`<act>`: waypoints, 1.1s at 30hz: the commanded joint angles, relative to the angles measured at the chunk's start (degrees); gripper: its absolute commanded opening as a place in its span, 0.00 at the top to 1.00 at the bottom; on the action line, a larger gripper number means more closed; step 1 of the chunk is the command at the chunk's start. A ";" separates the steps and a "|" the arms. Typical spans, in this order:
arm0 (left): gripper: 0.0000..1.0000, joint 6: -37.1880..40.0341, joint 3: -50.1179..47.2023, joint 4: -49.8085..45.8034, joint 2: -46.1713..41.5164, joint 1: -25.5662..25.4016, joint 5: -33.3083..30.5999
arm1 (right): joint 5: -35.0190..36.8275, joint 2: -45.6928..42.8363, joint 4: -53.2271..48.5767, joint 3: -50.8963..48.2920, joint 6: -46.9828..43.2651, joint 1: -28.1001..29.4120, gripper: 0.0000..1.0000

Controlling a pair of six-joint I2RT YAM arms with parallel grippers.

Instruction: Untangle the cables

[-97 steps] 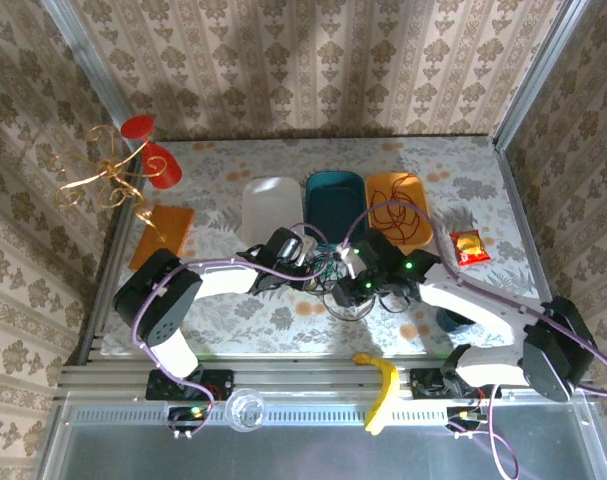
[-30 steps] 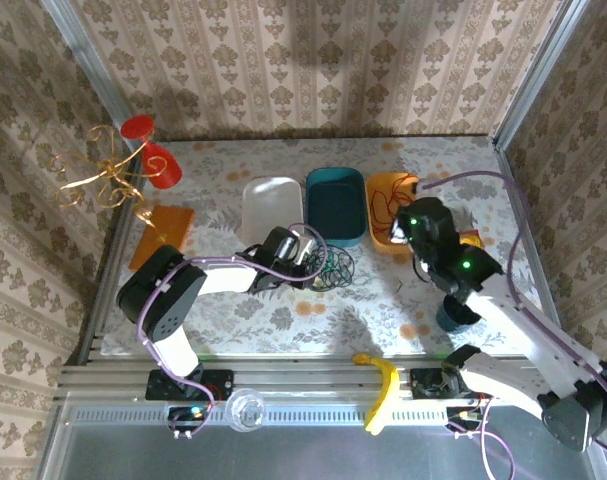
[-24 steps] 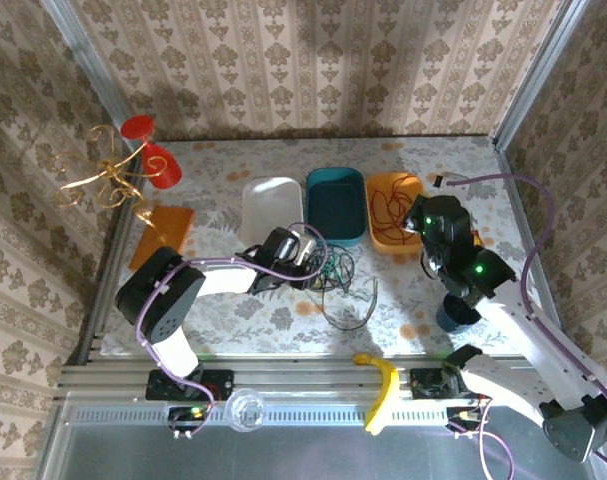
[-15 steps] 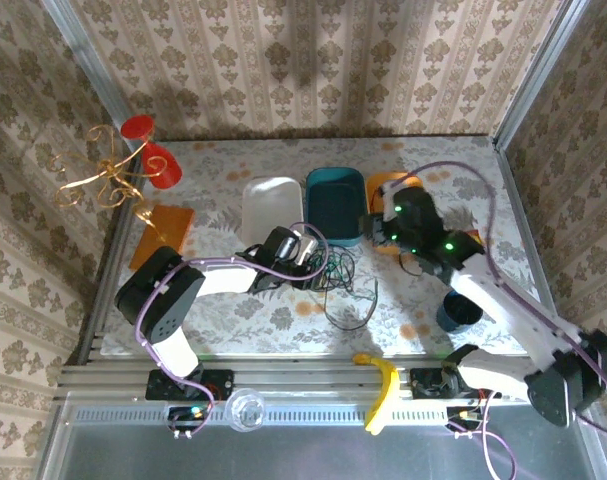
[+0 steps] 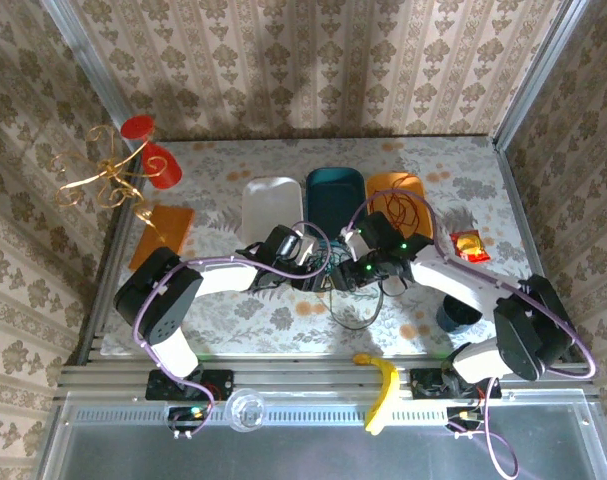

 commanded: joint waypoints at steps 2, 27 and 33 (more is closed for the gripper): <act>0.41 1.28 -0.96 -10.47 0.28 0.74 -2.56 | -0.42 1.52 -1.48 -1.43 -2.27 0.00 0.49; 0.39 -1.81 -4.31 -7.75 1.03 3.36 -1.55 | -4.18 -19.98 0.16 2.43 5.11 -11.09 1.00; 0.42 -2.18 -5.54 -6.81 1.53 3.49 -1.82 | 1.00 -24.23 2.23 4.65 7.38 -13.84 1.00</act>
